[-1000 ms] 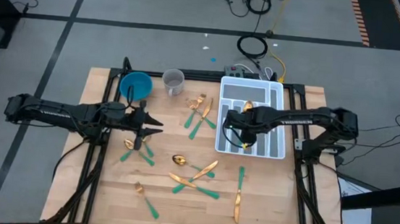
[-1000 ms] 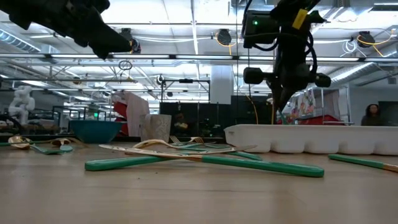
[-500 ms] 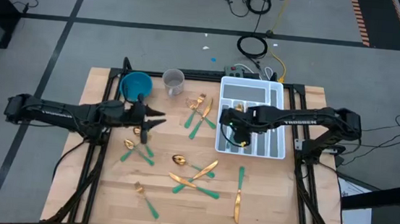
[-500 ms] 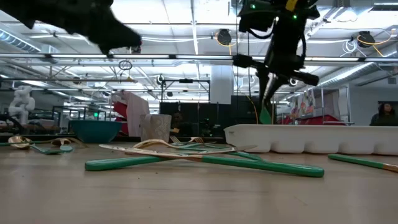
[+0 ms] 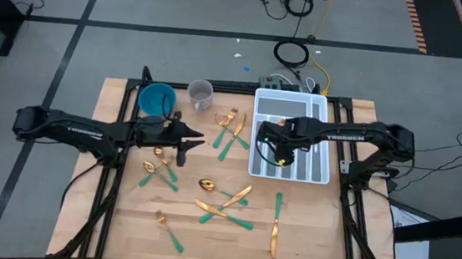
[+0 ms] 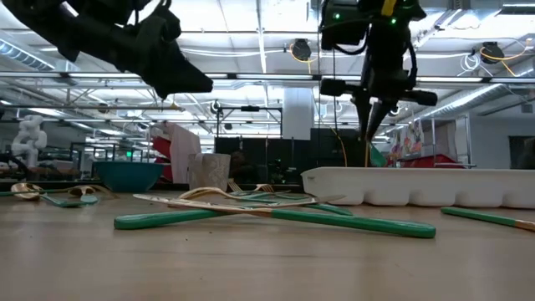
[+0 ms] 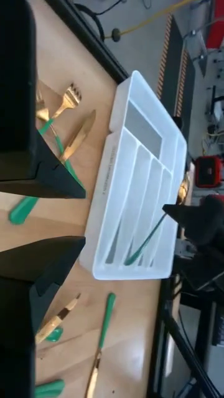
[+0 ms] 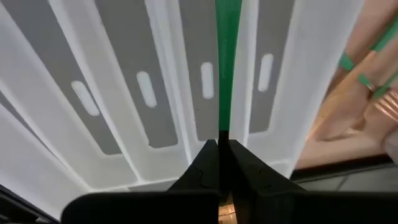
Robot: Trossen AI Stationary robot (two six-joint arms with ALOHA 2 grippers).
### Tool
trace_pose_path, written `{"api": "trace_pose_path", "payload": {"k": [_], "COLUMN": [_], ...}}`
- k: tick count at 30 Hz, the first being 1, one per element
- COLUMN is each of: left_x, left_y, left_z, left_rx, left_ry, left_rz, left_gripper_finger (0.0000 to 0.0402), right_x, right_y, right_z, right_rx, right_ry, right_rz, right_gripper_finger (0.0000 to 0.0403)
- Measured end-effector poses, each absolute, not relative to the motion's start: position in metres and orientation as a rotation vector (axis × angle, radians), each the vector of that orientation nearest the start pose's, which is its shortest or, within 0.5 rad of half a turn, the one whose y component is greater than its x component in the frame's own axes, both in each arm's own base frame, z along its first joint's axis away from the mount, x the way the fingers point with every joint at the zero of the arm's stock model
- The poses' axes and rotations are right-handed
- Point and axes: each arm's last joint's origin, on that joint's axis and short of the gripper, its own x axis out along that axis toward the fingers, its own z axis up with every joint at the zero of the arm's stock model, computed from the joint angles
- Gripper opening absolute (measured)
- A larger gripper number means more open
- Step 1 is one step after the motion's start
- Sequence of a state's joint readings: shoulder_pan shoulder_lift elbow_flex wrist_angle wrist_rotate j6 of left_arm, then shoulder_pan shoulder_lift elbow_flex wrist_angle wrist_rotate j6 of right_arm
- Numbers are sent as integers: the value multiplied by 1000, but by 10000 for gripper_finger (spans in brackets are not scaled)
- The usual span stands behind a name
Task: Sort silverware
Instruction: Put the green spoon into the white silverware organizer
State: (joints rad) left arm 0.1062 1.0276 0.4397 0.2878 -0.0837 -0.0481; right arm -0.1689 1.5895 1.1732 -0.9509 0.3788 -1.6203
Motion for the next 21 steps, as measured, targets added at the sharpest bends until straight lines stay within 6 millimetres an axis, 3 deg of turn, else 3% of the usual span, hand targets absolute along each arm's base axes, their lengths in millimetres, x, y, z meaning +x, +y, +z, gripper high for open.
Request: {"api": "trace_pose_path", "payload": {"k": [11, 21], "left_x": [212, 212], "left_y": [25, 25], "left_z": [214, 214], "left_rx": [-50, -49], "left_ry": [299, 305], "left_rz": [193, 193], "left_gripper_finger": [115, 115], "right_x": [301, 306], "right_y": [-86, -90], "right_z": [190, 171], "right_rx": [-1371, -1309], "right_ry": [1484, 1469], "right_rz": [881, 968], "right_gripper_finger": [0, 0]}}
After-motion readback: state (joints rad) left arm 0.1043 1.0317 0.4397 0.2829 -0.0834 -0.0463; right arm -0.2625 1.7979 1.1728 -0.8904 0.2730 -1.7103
